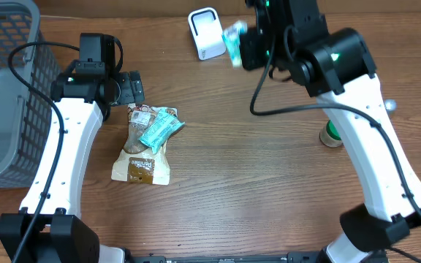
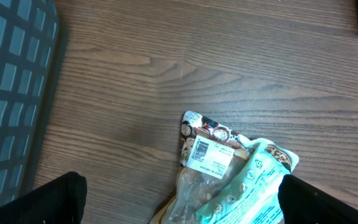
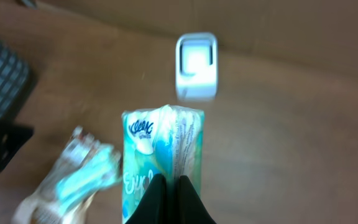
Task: Scan the item barcode
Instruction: 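Swing the tissue pack up to the white scanner, label facing it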
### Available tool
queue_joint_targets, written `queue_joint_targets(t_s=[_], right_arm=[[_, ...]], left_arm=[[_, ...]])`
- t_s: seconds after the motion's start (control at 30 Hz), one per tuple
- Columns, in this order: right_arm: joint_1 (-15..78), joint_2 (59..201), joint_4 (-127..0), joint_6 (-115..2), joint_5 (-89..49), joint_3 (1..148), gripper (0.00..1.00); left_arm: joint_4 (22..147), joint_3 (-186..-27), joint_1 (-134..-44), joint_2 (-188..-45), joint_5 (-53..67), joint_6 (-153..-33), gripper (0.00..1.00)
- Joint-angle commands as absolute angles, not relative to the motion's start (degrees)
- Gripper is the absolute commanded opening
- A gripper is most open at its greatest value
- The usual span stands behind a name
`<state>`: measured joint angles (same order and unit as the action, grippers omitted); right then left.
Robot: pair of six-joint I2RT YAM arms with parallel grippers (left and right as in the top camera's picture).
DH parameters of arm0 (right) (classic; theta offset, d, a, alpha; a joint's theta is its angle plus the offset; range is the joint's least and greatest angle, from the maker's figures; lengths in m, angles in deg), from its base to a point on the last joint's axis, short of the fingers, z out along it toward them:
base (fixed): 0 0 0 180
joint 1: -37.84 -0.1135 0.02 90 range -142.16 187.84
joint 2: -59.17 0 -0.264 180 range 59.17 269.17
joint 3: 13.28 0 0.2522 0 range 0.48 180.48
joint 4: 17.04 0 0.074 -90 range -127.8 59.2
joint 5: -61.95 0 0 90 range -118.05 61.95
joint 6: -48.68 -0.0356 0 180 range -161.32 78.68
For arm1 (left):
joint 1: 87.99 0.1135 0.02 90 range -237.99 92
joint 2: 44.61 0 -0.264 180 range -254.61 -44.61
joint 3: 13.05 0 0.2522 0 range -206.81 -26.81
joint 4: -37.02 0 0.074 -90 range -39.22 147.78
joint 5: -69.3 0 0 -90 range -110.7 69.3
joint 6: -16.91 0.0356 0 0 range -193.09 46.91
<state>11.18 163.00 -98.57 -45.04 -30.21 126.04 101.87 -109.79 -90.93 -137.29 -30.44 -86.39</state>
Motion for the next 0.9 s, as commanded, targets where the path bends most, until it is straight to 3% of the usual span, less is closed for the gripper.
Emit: queue_joint_targets(t_s=[0.0, 0.5, 0.87], right_arm=[[11.2, 167.2, -94.3, -33.7, -33.7, 127.2, 0.04], [10.0, 181.9, -75.3, -14.1, -41.4, 127.2, 0.04], [8.8, 191.6, -60.4, -9.5, -44.2, 127.1, 0.04]], left_arm=[[101.7, -110.2, -90.7, -136.9, -31.2, -85.7, 1.00], [101.7, -110.2, -90.7, -136.9, -31.2, -85.7, 1.00], [101.7, -110.2, -90.7, -136.9, -31.2, -85.7, 1.00]])
